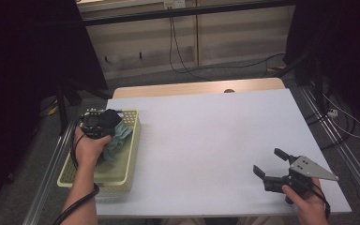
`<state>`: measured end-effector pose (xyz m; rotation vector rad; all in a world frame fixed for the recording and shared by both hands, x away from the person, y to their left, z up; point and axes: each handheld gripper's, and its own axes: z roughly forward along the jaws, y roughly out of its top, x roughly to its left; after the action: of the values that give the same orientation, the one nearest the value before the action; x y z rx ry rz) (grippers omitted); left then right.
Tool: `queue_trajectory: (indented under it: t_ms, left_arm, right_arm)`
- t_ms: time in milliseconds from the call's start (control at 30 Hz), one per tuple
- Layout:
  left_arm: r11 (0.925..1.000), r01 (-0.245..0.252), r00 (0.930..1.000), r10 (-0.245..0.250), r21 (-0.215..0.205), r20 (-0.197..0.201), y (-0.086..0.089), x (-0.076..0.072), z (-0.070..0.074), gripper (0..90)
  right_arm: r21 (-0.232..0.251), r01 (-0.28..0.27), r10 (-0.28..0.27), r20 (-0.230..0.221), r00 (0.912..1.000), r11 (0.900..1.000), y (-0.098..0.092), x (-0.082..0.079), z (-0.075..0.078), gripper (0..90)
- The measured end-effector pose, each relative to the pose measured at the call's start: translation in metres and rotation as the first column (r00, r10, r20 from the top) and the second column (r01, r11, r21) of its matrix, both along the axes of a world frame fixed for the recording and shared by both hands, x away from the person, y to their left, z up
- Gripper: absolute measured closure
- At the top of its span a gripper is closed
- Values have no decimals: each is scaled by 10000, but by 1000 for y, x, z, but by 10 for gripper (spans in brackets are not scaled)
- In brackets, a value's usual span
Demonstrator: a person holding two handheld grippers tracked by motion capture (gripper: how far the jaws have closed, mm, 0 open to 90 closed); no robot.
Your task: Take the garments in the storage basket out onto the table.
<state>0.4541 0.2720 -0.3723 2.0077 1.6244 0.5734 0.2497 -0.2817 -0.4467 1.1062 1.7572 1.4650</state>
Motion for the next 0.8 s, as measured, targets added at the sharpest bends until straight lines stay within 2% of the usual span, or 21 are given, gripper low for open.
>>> queue_trajectory:
  t_ms: [233, 433, 600, 800]
  left_arm:
    - [9997, 46, 10000, -45, -219, 45, 5, -1, 28, 653]
    - [9991, 12, 9995, 1, -414, 316, 8, -4, 47, 653]
    - [9989, 243, 9989, -227, -393, 400, 7, -6, 64, 652]
    - [9974, 311, 9973, -267, -644, 682, 6, -7, 86, 652]
  right_arm:
    - [17, 16, -16, -8, 10000, 10000, 1, 1, -1, 29]
    - [-36, -11, 11, 16, 10000, 10000, 0, 0, 0, 29]
    - [-12, 26, -26, 5, 10000, 10000, 0, 0, 0, 29]
    - [-54, 19, -19, 32, 10000, 10000, 0, 0, 0, 29]
